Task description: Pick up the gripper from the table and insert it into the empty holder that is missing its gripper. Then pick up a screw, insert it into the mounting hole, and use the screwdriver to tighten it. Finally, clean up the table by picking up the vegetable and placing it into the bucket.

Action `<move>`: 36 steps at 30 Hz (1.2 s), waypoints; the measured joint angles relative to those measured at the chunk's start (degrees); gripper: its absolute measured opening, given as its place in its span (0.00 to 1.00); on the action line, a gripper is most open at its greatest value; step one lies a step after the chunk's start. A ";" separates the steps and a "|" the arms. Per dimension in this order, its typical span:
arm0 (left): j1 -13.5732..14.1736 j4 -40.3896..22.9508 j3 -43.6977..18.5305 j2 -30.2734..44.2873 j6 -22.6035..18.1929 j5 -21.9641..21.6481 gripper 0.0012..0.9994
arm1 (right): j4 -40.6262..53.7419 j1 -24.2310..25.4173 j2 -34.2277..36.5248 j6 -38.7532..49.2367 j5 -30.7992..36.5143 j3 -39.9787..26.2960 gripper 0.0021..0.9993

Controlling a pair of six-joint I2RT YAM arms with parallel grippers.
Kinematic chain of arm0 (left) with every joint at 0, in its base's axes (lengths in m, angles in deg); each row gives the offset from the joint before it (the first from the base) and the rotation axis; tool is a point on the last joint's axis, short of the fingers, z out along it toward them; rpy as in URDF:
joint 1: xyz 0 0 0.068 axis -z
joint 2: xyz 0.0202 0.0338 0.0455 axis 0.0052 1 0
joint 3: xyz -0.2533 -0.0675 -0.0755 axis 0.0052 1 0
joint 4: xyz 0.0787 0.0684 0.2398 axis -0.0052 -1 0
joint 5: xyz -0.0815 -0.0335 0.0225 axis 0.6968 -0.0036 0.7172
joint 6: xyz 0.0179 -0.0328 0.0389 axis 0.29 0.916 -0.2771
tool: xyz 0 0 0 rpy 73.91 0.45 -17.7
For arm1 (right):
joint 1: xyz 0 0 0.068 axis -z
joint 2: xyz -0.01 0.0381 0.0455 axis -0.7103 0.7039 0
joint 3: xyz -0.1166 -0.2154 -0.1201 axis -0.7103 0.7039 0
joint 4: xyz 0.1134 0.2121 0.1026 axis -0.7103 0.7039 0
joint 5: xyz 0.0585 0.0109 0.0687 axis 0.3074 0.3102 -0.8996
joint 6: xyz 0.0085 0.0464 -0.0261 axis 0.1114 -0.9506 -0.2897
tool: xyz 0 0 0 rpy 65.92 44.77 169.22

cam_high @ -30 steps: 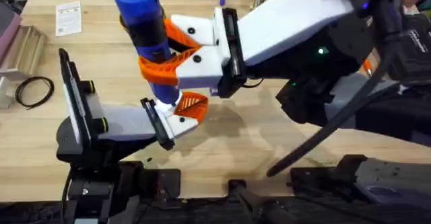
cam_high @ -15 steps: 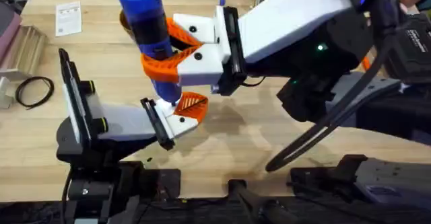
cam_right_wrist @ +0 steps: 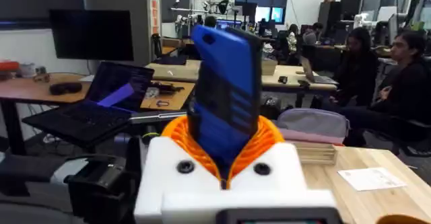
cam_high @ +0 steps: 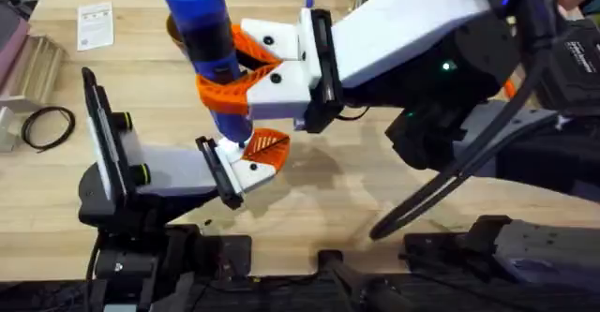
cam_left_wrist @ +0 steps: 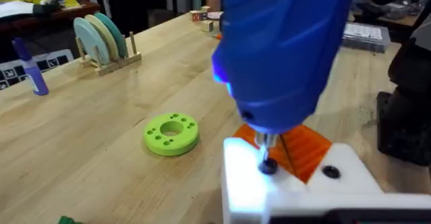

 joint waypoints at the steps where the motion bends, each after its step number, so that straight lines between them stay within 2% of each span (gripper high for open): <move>1: 0.00 0.00 0.00 0.00 0.00 0.00 0.00 | -0.13 0.00 0.00 0.00 -0.01 0.00 0.02; 36: 0.00 0.00 0.00 0.00 0.00 0.01 0.00 | -0.33 0.00 0.00 0.00 -1.31 0.00 0.02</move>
